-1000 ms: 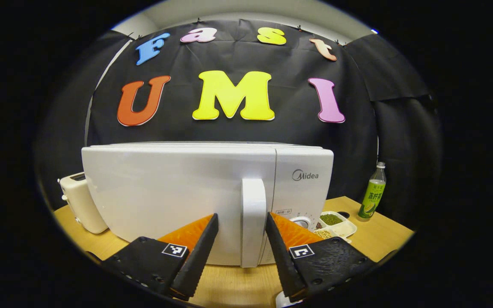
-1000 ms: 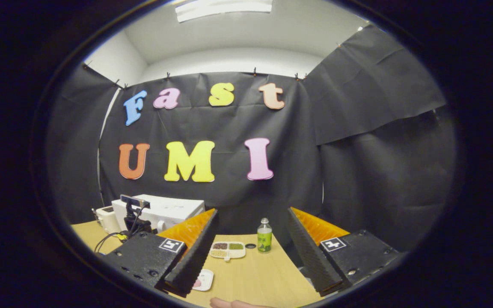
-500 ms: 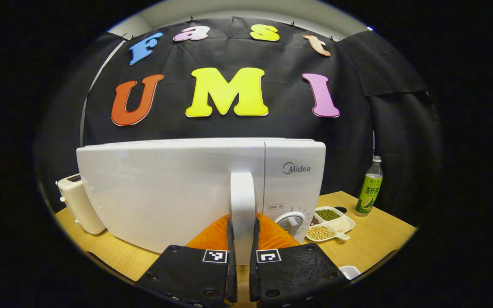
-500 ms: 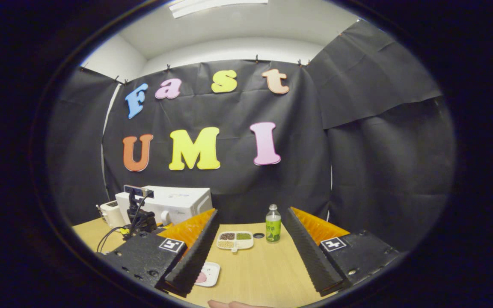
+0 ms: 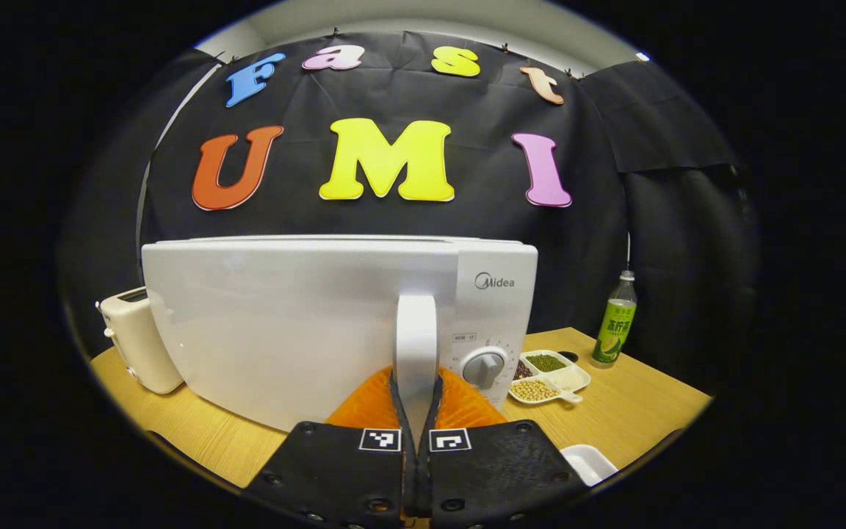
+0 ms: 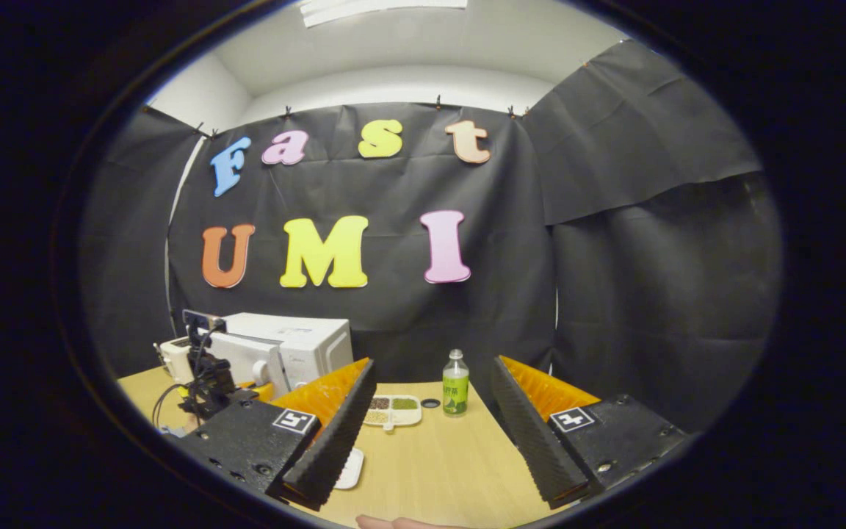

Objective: Open the microwave oven with the left hand, put the food in, and close the microwave oven.

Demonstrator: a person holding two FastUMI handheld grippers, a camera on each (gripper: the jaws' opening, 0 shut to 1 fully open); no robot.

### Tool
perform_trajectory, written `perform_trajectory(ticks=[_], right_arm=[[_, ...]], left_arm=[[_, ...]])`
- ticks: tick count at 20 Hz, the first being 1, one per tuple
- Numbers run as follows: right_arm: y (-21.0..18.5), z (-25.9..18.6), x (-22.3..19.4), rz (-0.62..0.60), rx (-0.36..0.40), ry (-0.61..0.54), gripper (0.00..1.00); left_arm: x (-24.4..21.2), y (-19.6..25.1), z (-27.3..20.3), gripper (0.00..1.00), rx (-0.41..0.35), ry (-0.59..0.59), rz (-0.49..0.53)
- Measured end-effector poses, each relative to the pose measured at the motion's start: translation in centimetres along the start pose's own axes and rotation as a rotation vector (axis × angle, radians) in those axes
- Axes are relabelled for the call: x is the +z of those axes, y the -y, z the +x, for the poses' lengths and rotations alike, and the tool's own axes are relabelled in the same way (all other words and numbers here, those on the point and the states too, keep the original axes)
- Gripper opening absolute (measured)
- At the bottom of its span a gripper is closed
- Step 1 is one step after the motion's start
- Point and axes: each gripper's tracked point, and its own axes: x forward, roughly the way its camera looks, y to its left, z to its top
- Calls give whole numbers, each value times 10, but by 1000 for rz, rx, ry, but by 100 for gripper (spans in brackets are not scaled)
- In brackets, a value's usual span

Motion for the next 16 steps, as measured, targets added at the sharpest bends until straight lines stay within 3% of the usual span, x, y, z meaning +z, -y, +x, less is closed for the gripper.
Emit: perform_trajectory(ticks=[2, 3, 4, 5, 6, 7, 8, 12, 13, 15, 16], right_arm=[[-7, -7, -1, 0, 6, 0, 100], [-12, -11, -1, 6, 12, -3, 92], [-19, -15, -1, 12, 24, -8, 100], [-26, -20, -2, 19, 35, -13, 100], [-32, -26, -2, 24, 45, -17, 92], [-40, -33, -2, 26, 56, -19, 92], [-47, -41, 1, 25, 66, -18, 100], [-70, -68, 12, 7, 93, 5, 100], [-76, -72, 12, 3, 102, 6, 92], [-89, -80, 12, 3, 127, -4, 92], [-96, -83, 10, 6, 145, -15, 92]], left_arm=[[-3, -4, -26, 0, -54, 3, -26], [-5, -7, -37, 0, -72, -3, -25], [-6, -9, -48, 0, -84, -1, -18], [-6, -14, -60, 0, -91, 3, -2], [-7, -18, -71, 0, -94, 7, -1], [-9, -24, -82, 0, -96, 6, -7], [-10, -28, -92, 0, -101, 5, -12], [-13, -54, -135, 0, -107, 6, -9], [-15, -63, -146, 5, -100, 9, -1], [-15, -91, -173, 19, -52, 11, 28], [-14, -108, -192, 20, -7, 15, 44]])
